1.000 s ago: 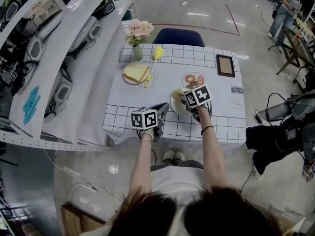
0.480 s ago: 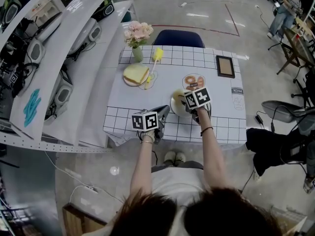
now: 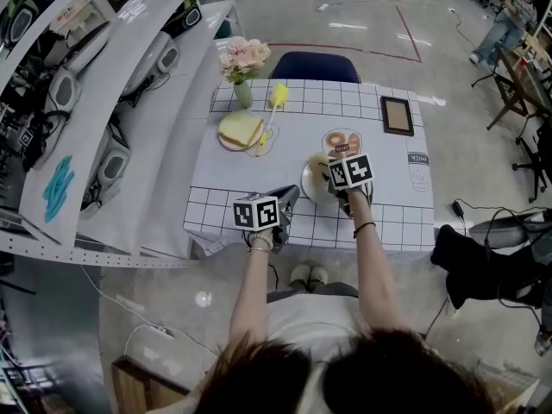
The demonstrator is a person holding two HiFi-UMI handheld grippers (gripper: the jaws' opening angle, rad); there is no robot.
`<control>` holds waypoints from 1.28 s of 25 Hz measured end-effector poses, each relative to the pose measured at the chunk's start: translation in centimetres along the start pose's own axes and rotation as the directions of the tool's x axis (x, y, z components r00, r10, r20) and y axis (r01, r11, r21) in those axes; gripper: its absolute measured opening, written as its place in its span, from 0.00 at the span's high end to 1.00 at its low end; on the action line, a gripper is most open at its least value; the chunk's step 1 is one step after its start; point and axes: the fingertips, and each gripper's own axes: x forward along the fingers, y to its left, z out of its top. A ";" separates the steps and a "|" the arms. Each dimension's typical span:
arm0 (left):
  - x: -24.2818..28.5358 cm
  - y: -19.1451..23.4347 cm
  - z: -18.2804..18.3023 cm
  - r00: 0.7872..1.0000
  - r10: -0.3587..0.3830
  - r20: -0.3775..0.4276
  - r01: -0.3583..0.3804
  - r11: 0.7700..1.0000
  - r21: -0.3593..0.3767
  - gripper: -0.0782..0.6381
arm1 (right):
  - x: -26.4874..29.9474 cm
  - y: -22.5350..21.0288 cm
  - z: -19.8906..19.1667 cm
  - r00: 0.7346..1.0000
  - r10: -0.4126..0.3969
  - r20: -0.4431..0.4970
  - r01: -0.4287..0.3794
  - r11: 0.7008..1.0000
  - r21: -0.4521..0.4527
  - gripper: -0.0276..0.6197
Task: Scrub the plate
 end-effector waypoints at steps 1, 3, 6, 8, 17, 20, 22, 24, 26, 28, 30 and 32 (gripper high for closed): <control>0.0 0.0 0.0 1.000 0.001 -0.001 -0.001 1.000 0.000 0.88 | 0.0 -0.1 0.0 1.000 -0.005 0.003 0.005 1.000 0.004 0.84; 0.0 0.0 0.0 1.000 0.001 -0.002 -0.001 1.000 0.000 0.88 | -0.1 -0.3 0.0 1.000 -0.013 0.009 0.013 1.000 0.010 0.84; 0.1 0.0 0.1 1.000 0.001 -0.001 -0.001 1.000 0.004 0.88 | -0.2 -0.6 0.1 1.000 -0.022 0.018 0.022 1.000 0.017 0.84; 0.2 -0.2 0.0 1.000 0.000 -0.005 0.000 1.000 0.006 0.88 | -0.4 -0.9 0.0 0.999 -0.032 0.022 0.032 0.999 0.023 0.84; 0.4 -0.3 -0.2 1.000 -0.008 -0.012 0.008 1.000 0.008 0.88 | -0.9 -1.6 0.0 0.997 -0.063 0.043 0.062 0.997 0.044 0.84; 0.5 -0.4 -0.3 1.000 -0.010 -0.019 0.010 1.000 0.009 0.88 | -1.1 -1.9 -0.1 0.996 -0.074 0.047 0.072 0.996 0.050 0.84; 0.5 -0.4 -0.3 1.000 -0.010 -0.020 0.010 1.000 0.011 0.88 | -1.2 -2.1 -0.1 0.995 -0.082 0.052 0.079 0.995 0.057 0.84; 0.6 -0.4 -0.3 1.000 -0.012 -0.019 0.012 1.000 0.009 0.88 | -1.5 -2.4 -0.2 0.994 -0.091 0.058 0.087 0.994 0.068 0.84; 0.7 -0.6 -0.4 1.000 -0.019 -0.016 0.019 1.000 0.005 0.88 | -1.7 -2.6 -0.4 0.993 -0.098 0.061 0.093 0.993 0.074 0.84; 0.8 -0.7 -0.3 1.000 -0.023 -0.017 0.023 1.000 0.007 0.88 | -1.8 -2.8 -0.4 0.993 -0.101 0.065 0.096 0.992 0.079 0.84; 0.9 -0.8 -0.3 1.000 -0.022 -0.021 0.022 1.000 0.013 0.88 | -2.0 -3.0 -0.4 0.992 -0.106 0.070 0.099 0.991 0.086 0.84; 1.0 -0.9 -0.2 0.999 -0.024 -0.023 0.025 1.000 0.016 0.88 | -2.1 -3.1 -0.5 0.991 -0.108 0.073 0.101 0.990 0.093 0.84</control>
